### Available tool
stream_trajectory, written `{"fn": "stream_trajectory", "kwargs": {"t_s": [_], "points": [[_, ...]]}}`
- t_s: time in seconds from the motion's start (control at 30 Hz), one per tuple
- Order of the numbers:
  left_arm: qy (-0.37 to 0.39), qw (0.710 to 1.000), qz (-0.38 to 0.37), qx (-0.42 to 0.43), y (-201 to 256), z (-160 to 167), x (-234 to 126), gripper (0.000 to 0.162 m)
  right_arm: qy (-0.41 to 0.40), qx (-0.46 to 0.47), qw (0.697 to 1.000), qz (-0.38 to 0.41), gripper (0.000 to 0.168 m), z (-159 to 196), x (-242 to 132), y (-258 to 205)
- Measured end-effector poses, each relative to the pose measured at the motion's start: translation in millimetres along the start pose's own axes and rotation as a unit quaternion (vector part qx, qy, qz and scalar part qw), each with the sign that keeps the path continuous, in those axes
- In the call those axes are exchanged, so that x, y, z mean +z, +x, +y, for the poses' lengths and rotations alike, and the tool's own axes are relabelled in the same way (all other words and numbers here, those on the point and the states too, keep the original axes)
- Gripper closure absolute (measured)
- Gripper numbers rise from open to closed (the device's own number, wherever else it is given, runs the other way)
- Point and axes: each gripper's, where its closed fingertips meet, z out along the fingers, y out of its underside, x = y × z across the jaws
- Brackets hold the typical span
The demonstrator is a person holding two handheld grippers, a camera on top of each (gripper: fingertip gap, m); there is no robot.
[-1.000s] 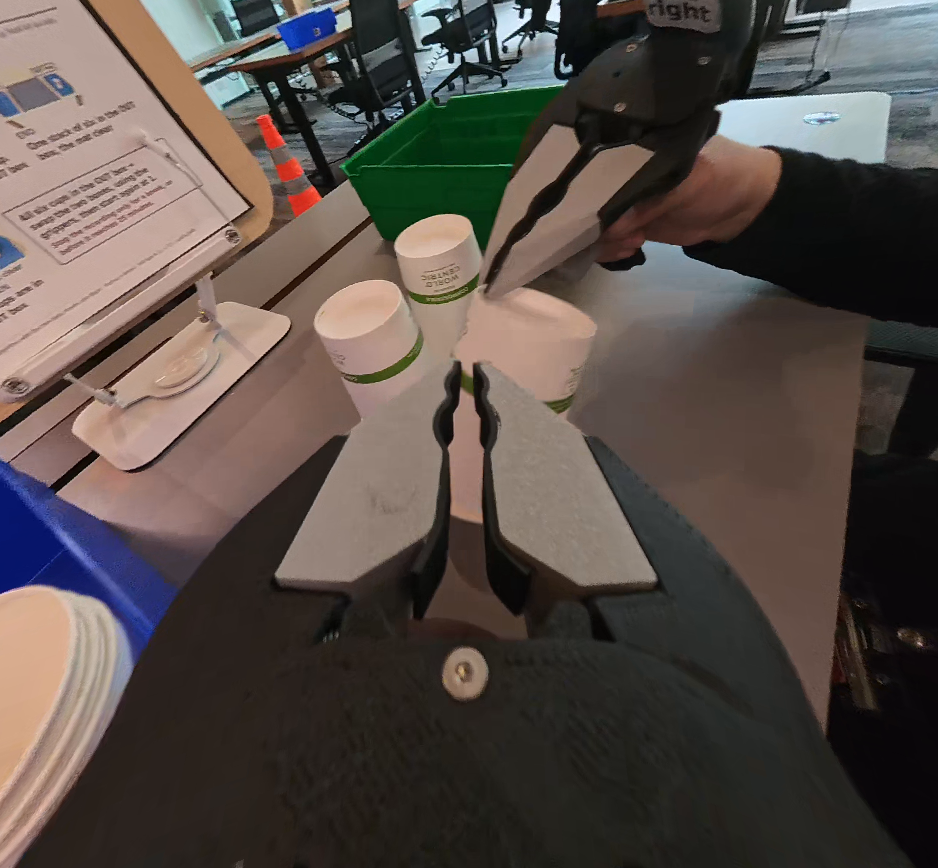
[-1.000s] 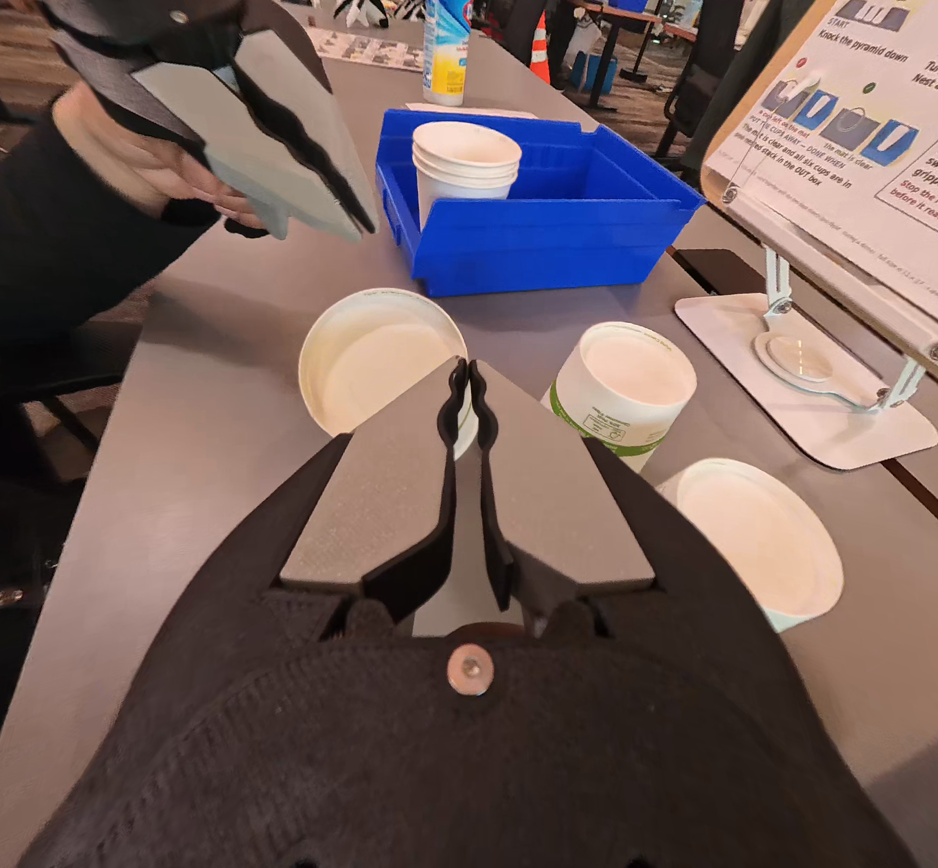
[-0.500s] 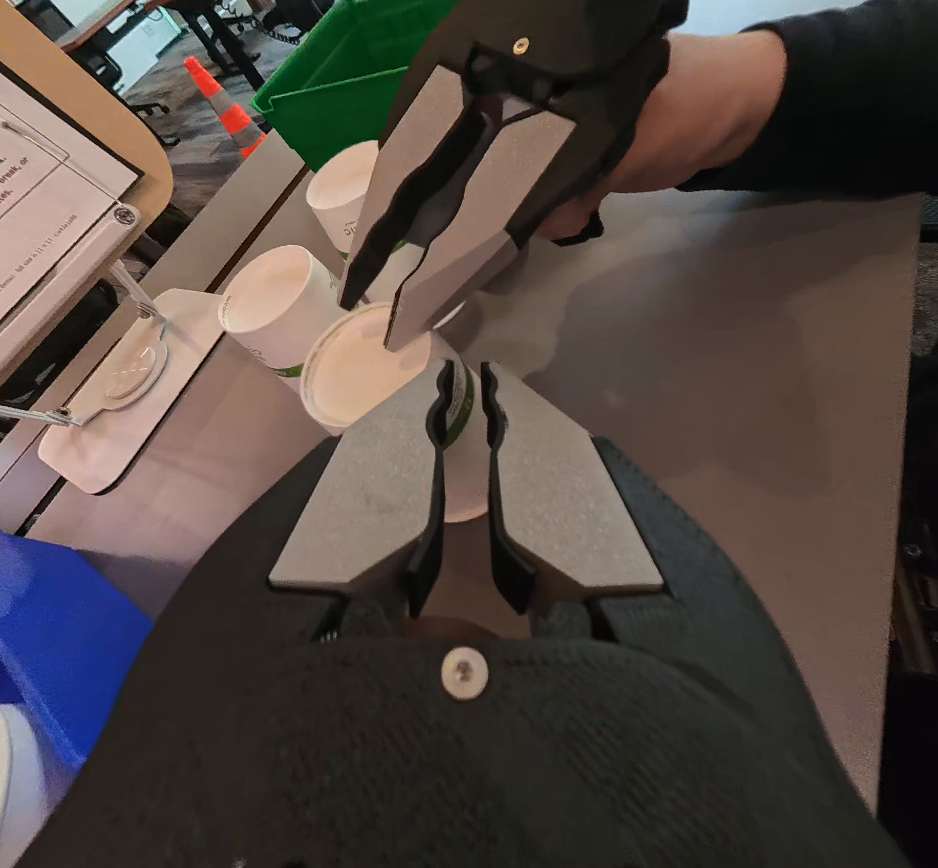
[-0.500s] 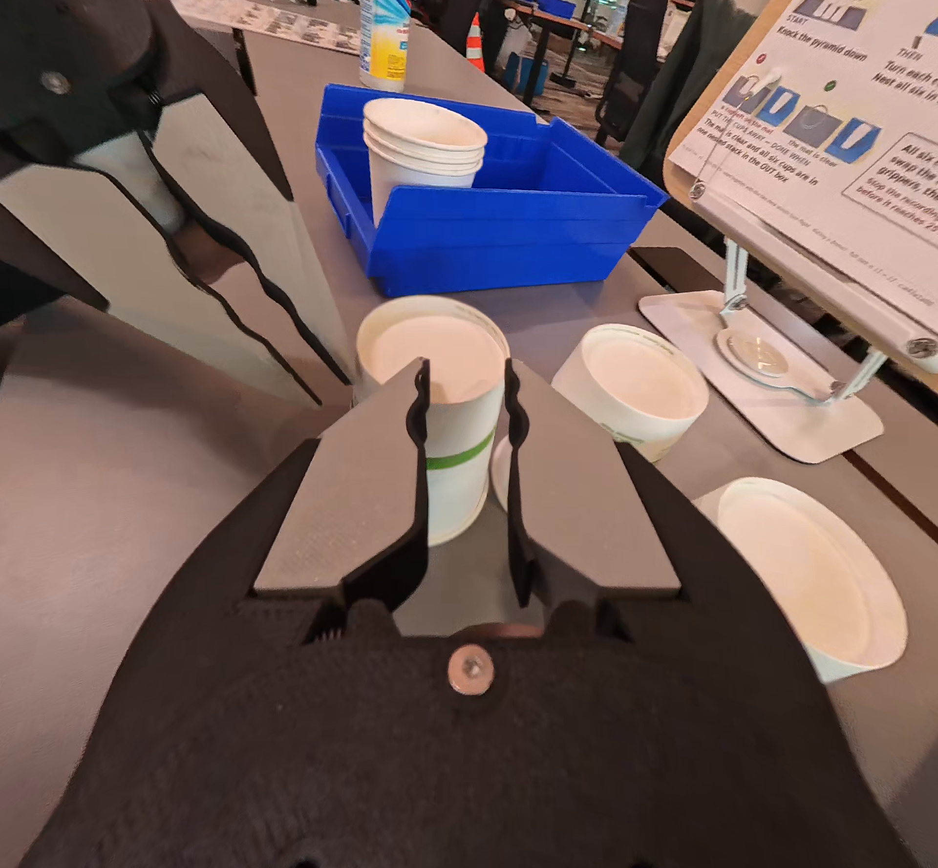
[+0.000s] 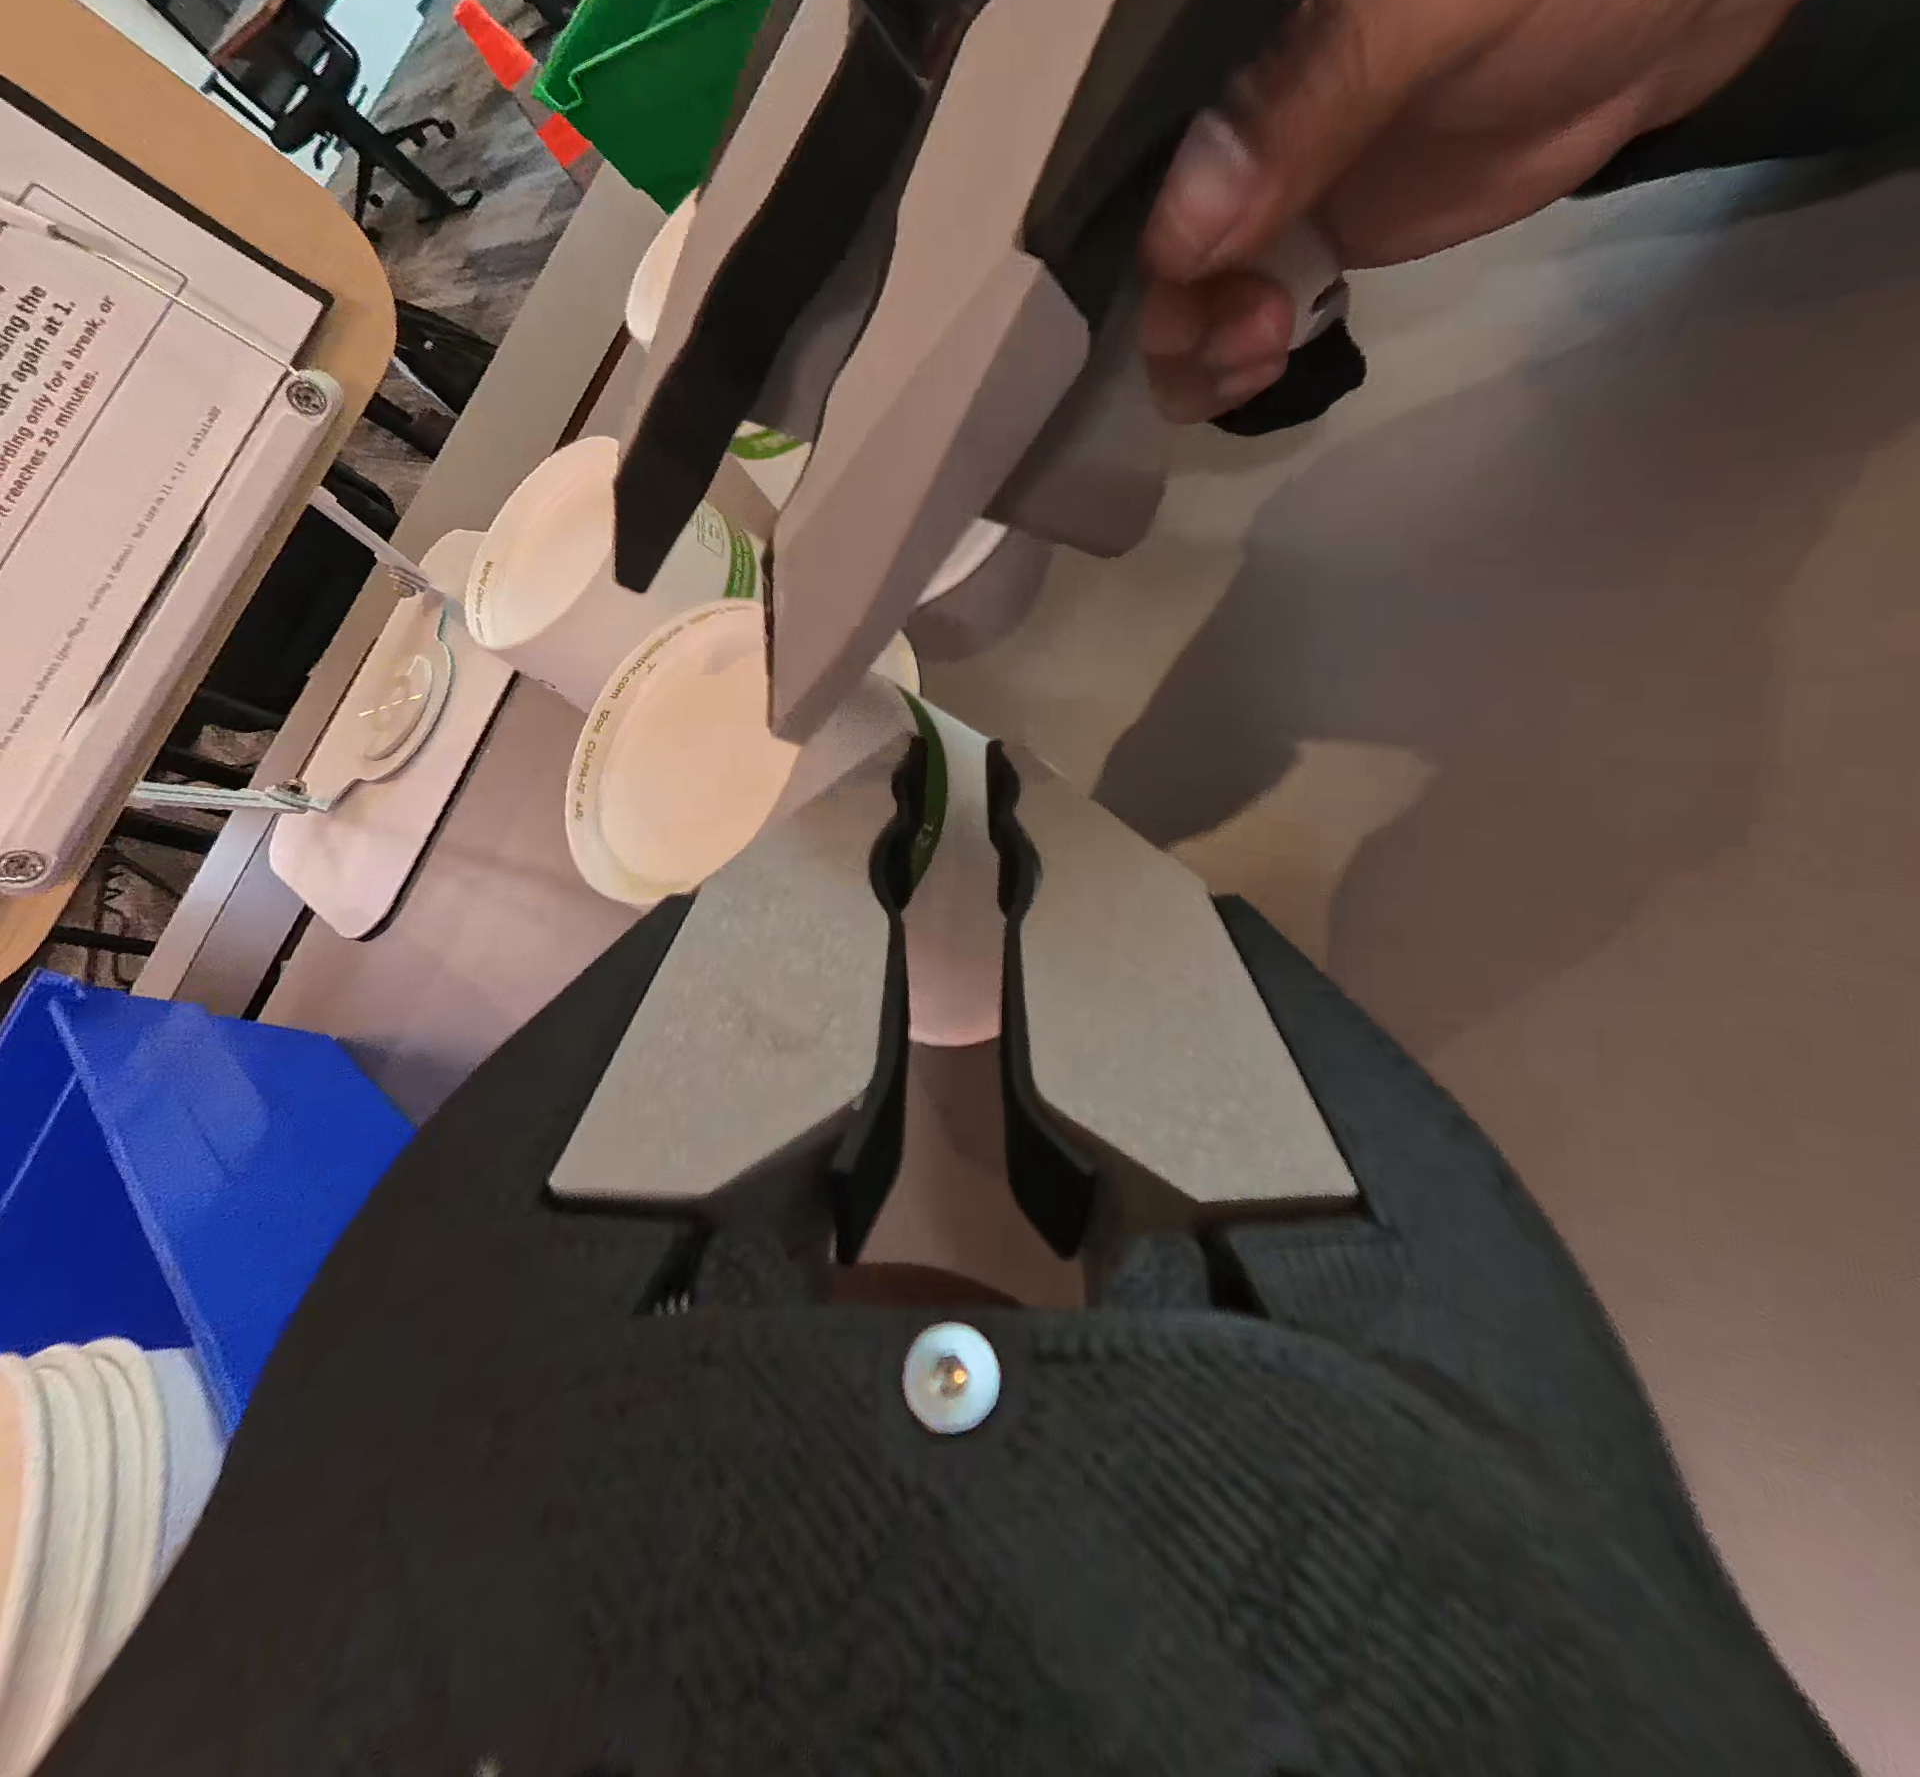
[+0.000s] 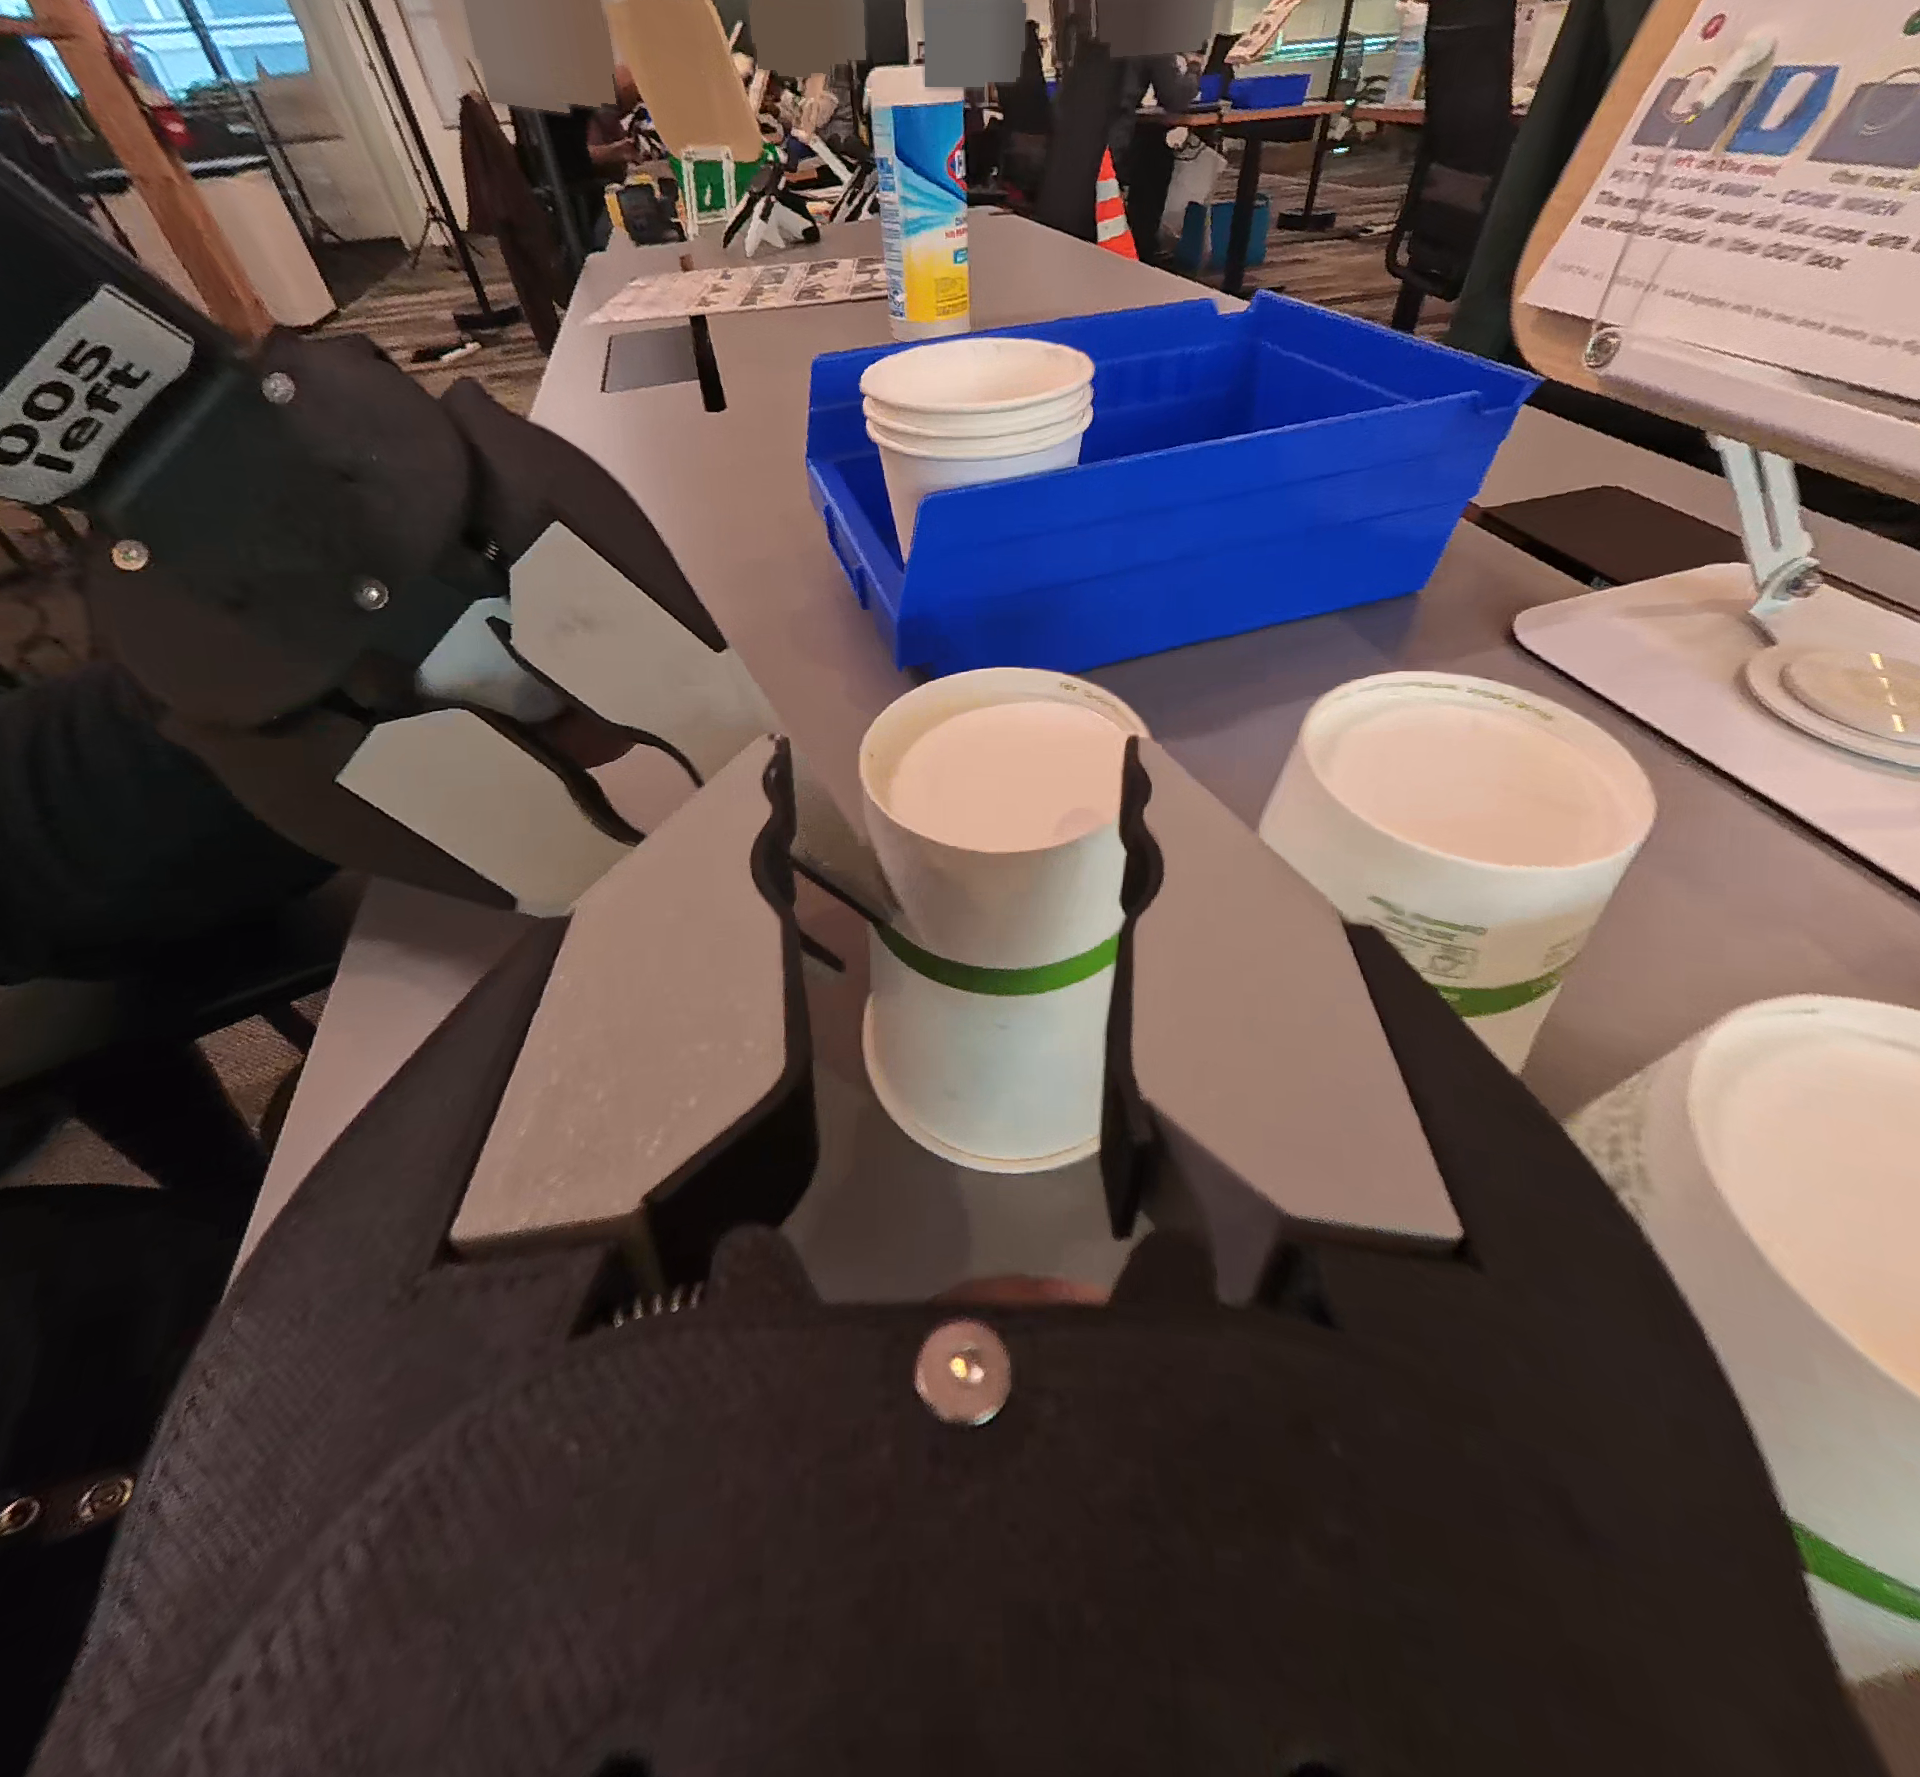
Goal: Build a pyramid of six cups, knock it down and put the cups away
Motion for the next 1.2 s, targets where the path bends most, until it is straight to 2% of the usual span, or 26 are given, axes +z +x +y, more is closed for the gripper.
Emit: {"fn": "stream_trajectory", "kwargs": {"t_s": [0.1,0.13,0.23,0.5,0.63,0.97,1.2], "points": [[0.021,1.000,0.016,-0.016,4,-9,-5,0.152,0.004,-0.009,1.000,0.015,0.108,-5,-10,8],[0.030,0.999,0.020,-0.019,6,-13,-8,0.152,0.001,-0.016,1.000,0.014,0.112,-6,-13,9],[0.050,0.998,0.023,-0.020,10,-23,-10,0.152,-0.009,-0.048,0.999,0.008,0.146,-8,-26,10],[0.027,1.000,0.006,0.009,32,-21,24,0.153,0.022,-0.031,0.999,0.037,0.143,-20,-40,26],[0.006,1.000,-0.027,0.005,21,-10,33,0.154,0.025,-0.026,0.998,0.044,0.143,-21,-42,30],[-0.027,0.997,-0.025,-0.065,-8,20,29,0.149,0.009,-0.024,0.998,0.049,0.142,-14,-41,33],[-0.041,0.993,-0.067,-0.085,-40,37,21,0.150,0.018,-0.023,0.998,0.052,0.142,-18,-44,34]]}}
